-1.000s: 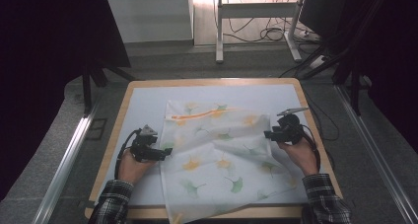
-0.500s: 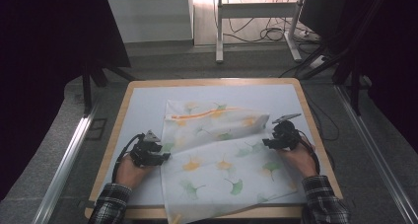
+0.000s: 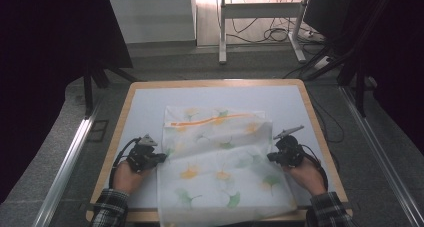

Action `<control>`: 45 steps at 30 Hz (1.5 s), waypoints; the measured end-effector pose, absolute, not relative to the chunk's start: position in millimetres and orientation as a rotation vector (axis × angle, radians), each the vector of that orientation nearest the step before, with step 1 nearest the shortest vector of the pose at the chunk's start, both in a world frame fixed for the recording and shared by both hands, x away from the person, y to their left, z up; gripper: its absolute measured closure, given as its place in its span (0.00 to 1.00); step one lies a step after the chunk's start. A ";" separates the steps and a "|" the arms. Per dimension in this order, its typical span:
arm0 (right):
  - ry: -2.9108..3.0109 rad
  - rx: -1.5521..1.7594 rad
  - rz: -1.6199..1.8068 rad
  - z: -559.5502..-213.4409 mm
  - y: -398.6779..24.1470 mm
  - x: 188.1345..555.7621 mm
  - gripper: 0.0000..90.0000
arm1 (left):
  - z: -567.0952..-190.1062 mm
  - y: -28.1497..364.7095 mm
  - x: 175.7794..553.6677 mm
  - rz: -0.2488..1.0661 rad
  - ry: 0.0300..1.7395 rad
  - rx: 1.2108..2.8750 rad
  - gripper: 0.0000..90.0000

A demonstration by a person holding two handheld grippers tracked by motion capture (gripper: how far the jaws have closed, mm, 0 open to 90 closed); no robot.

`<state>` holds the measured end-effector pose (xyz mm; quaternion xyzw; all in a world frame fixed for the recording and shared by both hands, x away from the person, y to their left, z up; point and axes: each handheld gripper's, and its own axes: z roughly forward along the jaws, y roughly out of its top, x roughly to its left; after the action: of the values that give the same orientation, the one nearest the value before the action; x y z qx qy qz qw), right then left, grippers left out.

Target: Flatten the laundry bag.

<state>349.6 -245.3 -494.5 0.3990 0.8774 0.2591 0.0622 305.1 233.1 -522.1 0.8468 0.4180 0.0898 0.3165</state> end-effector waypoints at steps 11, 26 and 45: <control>2.451 1.190 0.973 -465.4 -265.3 345.4 0.59 | -526.1 235.9 319.1 0.369 1.161 2.119 0.23; 2.357 1.279 0.871 -503.2 -225.1 427.9 0.51 | -536.1 251.9 340.3 0.405 1.252 2.047 0.42; 2.325 1.235 0.888 -498.1 -229.3 453.2 0.62 | -540.8 238.6 343.1 0.407 1.259 2.121 0.48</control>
<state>453.2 -229.3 -498.1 0.4373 0.8230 0.3144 0.1807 343.1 238.6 -540.8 0.8051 0.4780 0.1546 0.3155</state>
